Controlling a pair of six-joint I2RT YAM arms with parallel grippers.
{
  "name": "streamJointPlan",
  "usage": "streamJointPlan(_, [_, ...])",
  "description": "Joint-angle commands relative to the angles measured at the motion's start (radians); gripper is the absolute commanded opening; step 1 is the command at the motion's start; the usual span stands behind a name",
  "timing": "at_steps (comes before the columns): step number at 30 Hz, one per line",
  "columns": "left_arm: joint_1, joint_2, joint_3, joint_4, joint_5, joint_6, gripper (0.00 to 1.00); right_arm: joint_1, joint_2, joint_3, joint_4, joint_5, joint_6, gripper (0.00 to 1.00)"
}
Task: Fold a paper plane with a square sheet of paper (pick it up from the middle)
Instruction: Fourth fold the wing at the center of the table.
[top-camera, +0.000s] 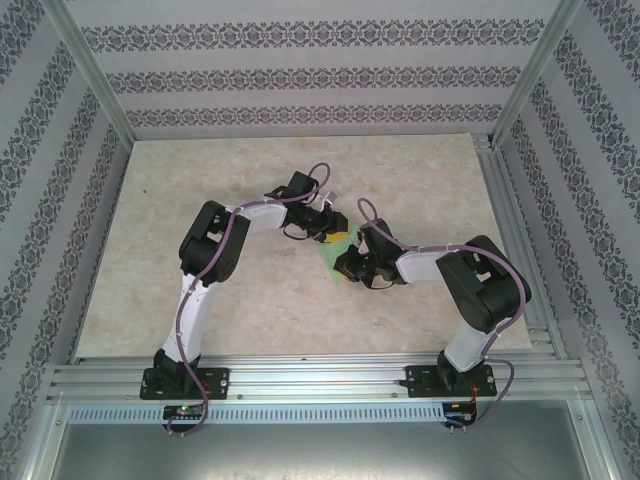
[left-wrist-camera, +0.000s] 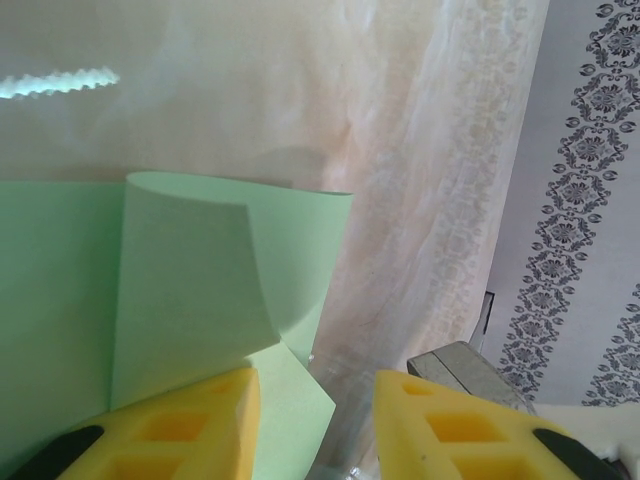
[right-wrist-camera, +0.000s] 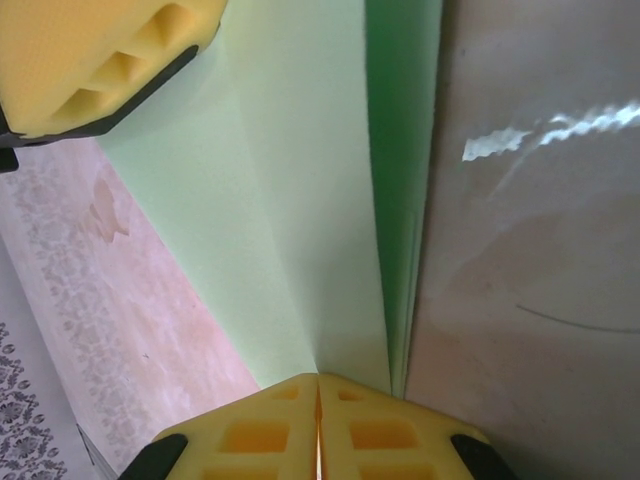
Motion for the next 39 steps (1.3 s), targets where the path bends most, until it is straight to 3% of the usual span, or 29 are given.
streamJointPlan(1, [0.035,0.06,0.056,-0.013,-0.061,0.057,0.37,0.023,0.07,-0.018,-0.163,0.066,-0.048,0.08])
streamJointPlan(27, [0.078,0.308,0.502,-0.206,0.007,0.083,0.43,0.033,0.088,0.055,-0.357,0.111,-0.142,0.07])
streamJointPlan(33, [0.098,0.391,0.604,-0.204,0.013,0.013,0.43,0.033,0.09,0.071,-0.385,0.112,-0.159,0.07])
streamJointPlan(39, [0.113,0.49,0.818,-0.248,0.022,-0.053,0.46,0.033,0.077,0.085,-0.418,0.121,-0.176,0.07])
